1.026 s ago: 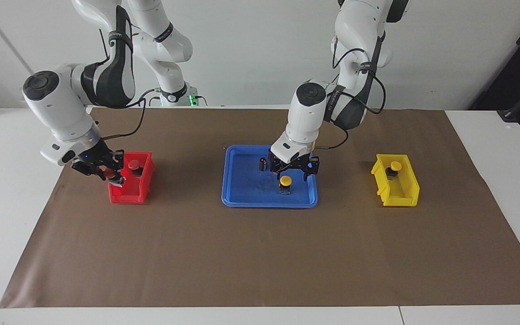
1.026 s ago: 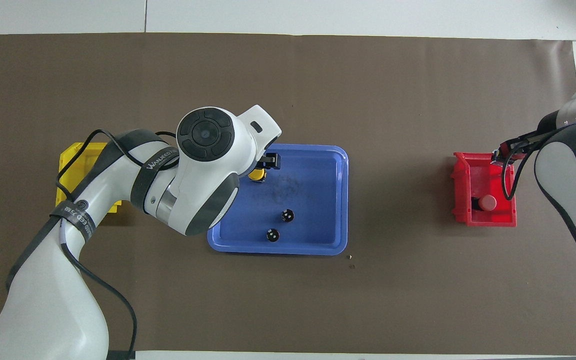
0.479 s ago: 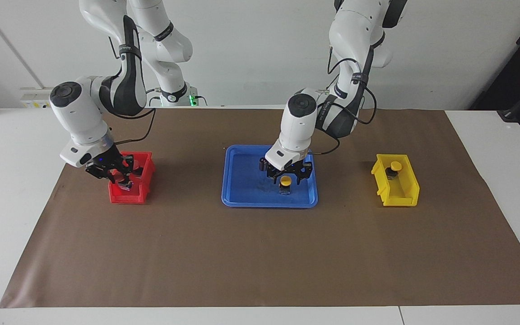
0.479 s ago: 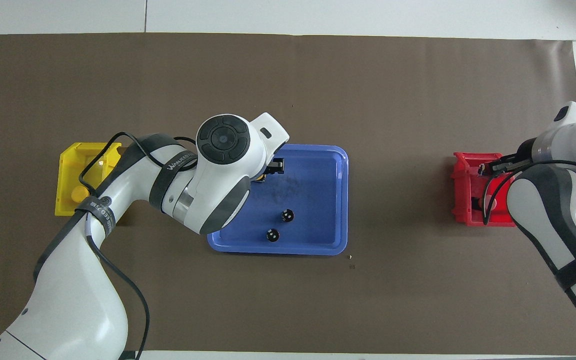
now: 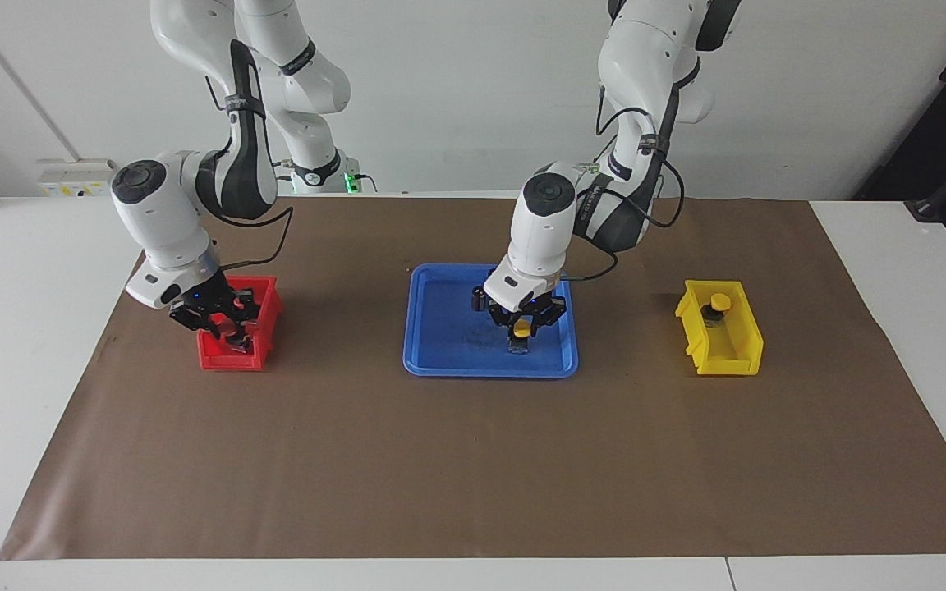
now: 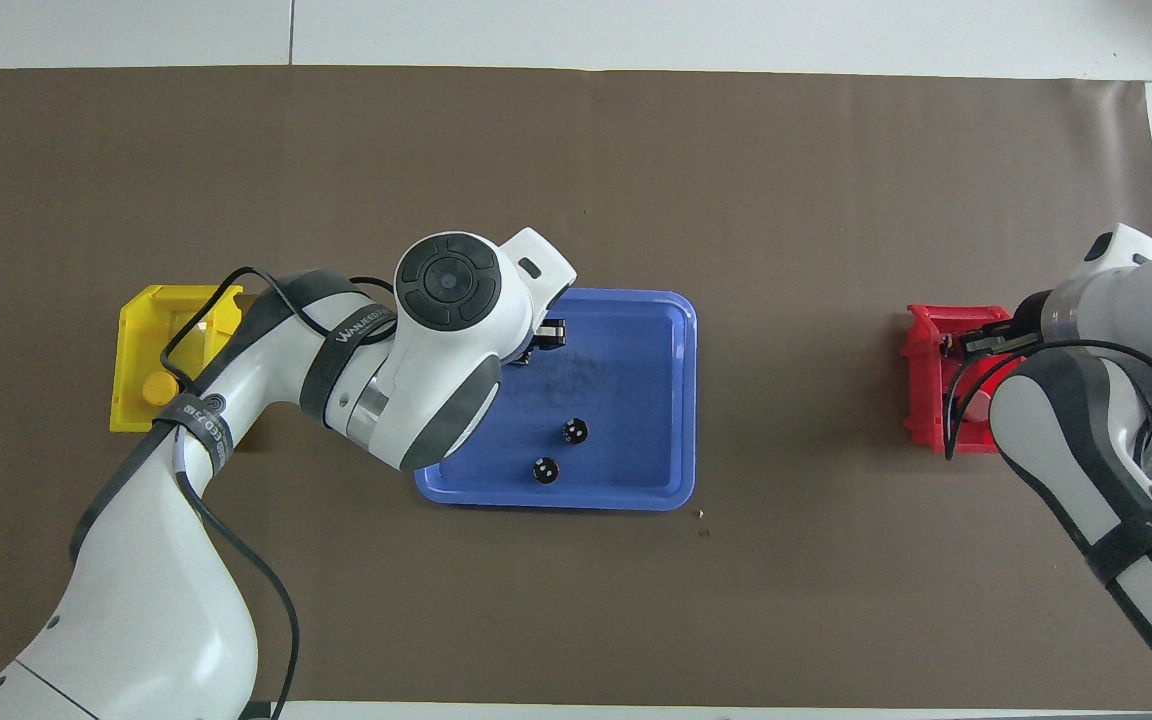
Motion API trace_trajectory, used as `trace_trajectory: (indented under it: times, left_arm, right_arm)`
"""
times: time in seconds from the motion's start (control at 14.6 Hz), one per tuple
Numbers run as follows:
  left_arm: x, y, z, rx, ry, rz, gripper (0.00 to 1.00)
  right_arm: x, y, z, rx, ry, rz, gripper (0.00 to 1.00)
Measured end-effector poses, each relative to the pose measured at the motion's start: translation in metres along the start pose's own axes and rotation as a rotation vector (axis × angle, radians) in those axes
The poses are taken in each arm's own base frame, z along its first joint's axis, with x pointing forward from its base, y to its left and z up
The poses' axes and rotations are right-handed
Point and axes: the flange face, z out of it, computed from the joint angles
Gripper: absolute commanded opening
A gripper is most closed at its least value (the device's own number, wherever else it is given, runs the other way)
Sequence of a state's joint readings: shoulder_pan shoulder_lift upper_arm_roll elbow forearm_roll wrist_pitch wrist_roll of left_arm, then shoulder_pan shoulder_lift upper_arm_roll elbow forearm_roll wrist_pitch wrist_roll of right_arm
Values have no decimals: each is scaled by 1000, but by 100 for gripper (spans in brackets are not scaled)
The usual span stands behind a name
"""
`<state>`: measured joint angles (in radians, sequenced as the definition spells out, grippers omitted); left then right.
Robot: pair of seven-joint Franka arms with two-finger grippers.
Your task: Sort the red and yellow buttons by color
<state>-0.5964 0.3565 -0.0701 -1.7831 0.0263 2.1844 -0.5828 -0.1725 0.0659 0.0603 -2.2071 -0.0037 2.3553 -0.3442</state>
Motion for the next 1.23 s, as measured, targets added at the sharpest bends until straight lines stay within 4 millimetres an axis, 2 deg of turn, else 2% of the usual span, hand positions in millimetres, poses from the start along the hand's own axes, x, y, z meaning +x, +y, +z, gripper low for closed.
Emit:
trace_trajectory:
  times: [0.14, 0.21, 0.27, 0.34, 0.41, 0.55, 0.62, 0.68, 0.75, 0.82, 0.96, 1.09, 1.23]
  left_arm:
    - [4, -5, -14, 18, -18, -10, 1]
    - [10, -15, -33, 28, -25, -18, 1]
    - [18, -34, -59, 36, -27, -25, 1]
    - [27, -65, -89, 43, -28, -27, 1]
    - [36, -109, -118, 49, -28, -17, 1]
    - [50, -219, -164, 52, -22, 15, 1]
    - [53, -269, -176, 53, -16, 22, 1]
    - [55, -305, -180, 53, -13, 24, 1]
    - [56, -326, -177, 53, -18, 18, 1]
    - [54, -339, -169, 54, -30, 4, 1]
    - [51, -356, -145, 54, -32, -17, 1]
    - [48, -365, -120, 53, -23, -19, 1]
    - [44, -367, -100, 52, -21, 3, 1]
  right_arm:
    - [0, 0, 0, 1, -2, -1, 70]
    - [0, -1, -1, 3, -9, -2, 81]
    - [2, -1, -5, 8, -23, -4, 95]
    - [7, 0, -16, 14, -39, -6, 100]
    - [14, 0, -32, 19, -51, -10, 100]
    - [31, -1, -84, 26, -73, -20, 100]
    - [38, 0, -115, 28, -79, -21, 100]
    - [41, 0, -146, 29, -82, -18, 100]
    - [41, 2, -173, 30, -87, -12, 100]
    - [37, 4, -200, 33, -102, -4, 100]
    - [25, 8, -238, 35, -133, 23, 100]
    - [21, 16, -251, 15, -131, 45, 100]
    - [22, 17, -246, 15, -140, 70, 100]
